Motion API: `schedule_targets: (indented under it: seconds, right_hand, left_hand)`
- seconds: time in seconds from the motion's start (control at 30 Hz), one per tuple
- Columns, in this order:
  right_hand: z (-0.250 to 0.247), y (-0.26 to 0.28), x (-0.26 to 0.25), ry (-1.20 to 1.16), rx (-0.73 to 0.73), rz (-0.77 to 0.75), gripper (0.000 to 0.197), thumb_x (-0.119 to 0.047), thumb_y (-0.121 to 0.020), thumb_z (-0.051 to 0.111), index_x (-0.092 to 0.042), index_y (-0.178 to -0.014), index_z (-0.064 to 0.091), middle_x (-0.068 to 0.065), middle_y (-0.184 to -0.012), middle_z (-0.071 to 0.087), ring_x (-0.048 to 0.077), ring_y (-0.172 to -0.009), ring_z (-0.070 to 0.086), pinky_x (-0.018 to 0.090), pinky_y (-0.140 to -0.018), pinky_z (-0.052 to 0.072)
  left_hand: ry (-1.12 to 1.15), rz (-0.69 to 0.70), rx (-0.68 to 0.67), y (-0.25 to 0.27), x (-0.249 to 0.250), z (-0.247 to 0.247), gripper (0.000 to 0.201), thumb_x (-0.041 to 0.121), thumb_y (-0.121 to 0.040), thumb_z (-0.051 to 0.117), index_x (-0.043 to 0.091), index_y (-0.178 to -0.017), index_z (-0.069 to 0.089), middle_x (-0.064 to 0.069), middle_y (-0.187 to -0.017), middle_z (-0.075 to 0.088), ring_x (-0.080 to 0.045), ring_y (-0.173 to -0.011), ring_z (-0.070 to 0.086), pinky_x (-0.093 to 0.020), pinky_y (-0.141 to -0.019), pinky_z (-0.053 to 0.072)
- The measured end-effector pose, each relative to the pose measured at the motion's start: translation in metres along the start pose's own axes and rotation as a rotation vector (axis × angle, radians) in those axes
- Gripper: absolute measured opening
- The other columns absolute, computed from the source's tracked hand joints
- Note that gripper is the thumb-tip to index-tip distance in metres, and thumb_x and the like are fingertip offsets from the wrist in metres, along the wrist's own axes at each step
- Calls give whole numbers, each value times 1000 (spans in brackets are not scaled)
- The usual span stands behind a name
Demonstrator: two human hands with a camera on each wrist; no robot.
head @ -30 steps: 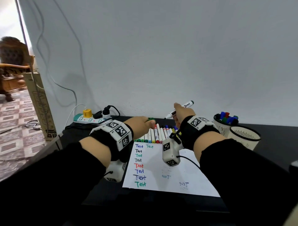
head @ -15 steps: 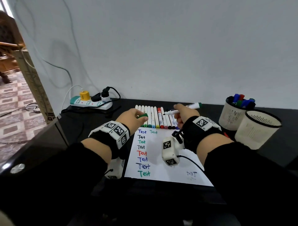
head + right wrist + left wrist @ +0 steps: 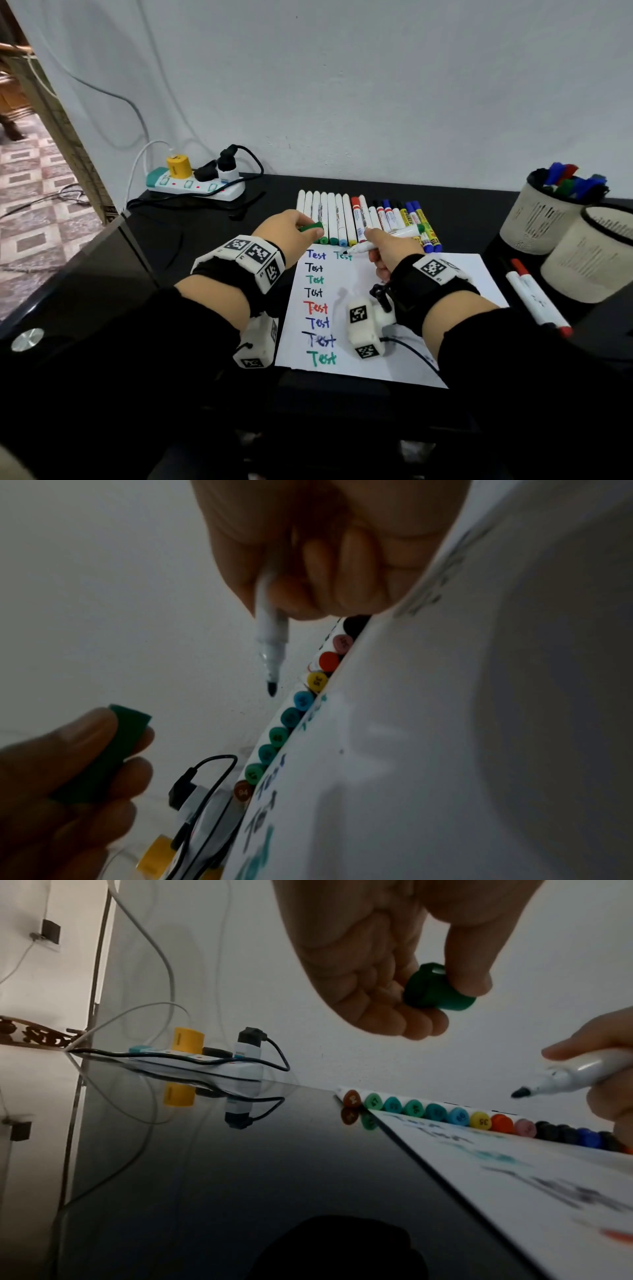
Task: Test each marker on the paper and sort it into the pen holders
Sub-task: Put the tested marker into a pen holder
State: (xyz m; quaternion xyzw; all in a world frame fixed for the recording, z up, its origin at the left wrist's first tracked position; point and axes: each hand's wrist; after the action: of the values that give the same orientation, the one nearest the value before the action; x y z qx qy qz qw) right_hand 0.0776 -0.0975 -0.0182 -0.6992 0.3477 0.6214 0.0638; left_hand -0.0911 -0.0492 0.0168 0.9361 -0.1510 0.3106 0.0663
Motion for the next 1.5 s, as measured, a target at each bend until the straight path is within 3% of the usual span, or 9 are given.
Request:
schedule_targets:
  seconds: [0.27,0.37,0.47,0.73,0.93,1.13,1.27,1.37,1.5]
  right_hand:
    - [3,-4,4,184,-36,-161,40,-36,-88,61,-14,-55,54,2,-56,53,17,-48,40,27,-50,32]
    - [4,-3,4,237,-59,-195,39,-40,-87,60,-17,-57,55,4,-63,56,18,-54,43,32,-59,36]
    - [4,-2,5,286,-64,-224,44,-43,-88,59,-16,-53,54,5,-68,57,17,-58,46,33,-67,39]
    - [5,-2,4,421,-68,-208,47,-52,-87,59,-15,-57,56,0,-70,59,16,-68,52,28,-69,42]
    - [5,2,4,279,-10,-212,40,-31,-89,59,-13,-56,49,1,-60,50,14,-52,41,27,-57,36]
    - [4,5,4,292,-31,-204,39,-37,-89,60,-14,-59,51,1,-62,53,15,-54,44,26,-57,38]
    - [4,5,6,256,-32,-197,28,-29,-86,63,-14,-65,51,4,-66,52,15,-54,43,25,-52,36]
    - [3,6,6,216,-20,-207,29,-27,-87,61,-14,-64,50,2,-63,51,14,-53,42,24,-51,35]
    - [2,5,7,152,-3,-229,28,-25,-89,61,-16,-65,51,0,-63,51,11,-52,43,21,-51,35]
  left_hand:
    - [-39,43,-22,1,9,10,28,42,-91,53,22,-111,56,7,-94,55,-9,-81,51,-17,-58,38]
    - [-45,43,-22,1,10,11,29,42,-91,53,21,-112,56,6,-95,55,-9,-83,51,-23,-66,39]
    - [-19,27,-12,0,7,10,28,41,-91,54,21,-110,56,6,-94,56,-9,-82,51,-22,-64,38]
    - [4,-11,2,-1,1,5,30,41,-91,54,20,-113,57,4,-104,59,-11,-88,51,-24,-73,39]
    - [0,-14,-7,-2,1,5,32,42,-91,54,20,-113,56,5,-99,57,-11,-86,52,-24,-72,39]
    - [-7,-14,-21,-2,1,6,30,42,-91,54,21,-112,57,5,-94,58,-11,-84,54,-23,-64,41]
    - [-15,-3,-36,-1,3,5,30,41,-92,53,19,-112,60,3,-94,60,-12,-85,54,-24,-70,39]
    - [-45,14,-56,-1,4,4,30,40,-93,51,18,-109,64,1,-91,62,-14,-83,55,-24,-61,39]
    - [-55,19,-75,-1,5,5,29,40,-93,51,17,-101,66,-2,-92,66,-16,-84,59,-19,-61,39]
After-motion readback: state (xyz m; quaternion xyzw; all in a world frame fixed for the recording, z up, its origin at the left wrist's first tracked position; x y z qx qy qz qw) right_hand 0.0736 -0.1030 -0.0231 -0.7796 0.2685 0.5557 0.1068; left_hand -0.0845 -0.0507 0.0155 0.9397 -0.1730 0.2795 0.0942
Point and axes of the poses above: each hand's wrist, its own y-axis away from the middle knuckle, its own z-axis out of the palm, x = y × z
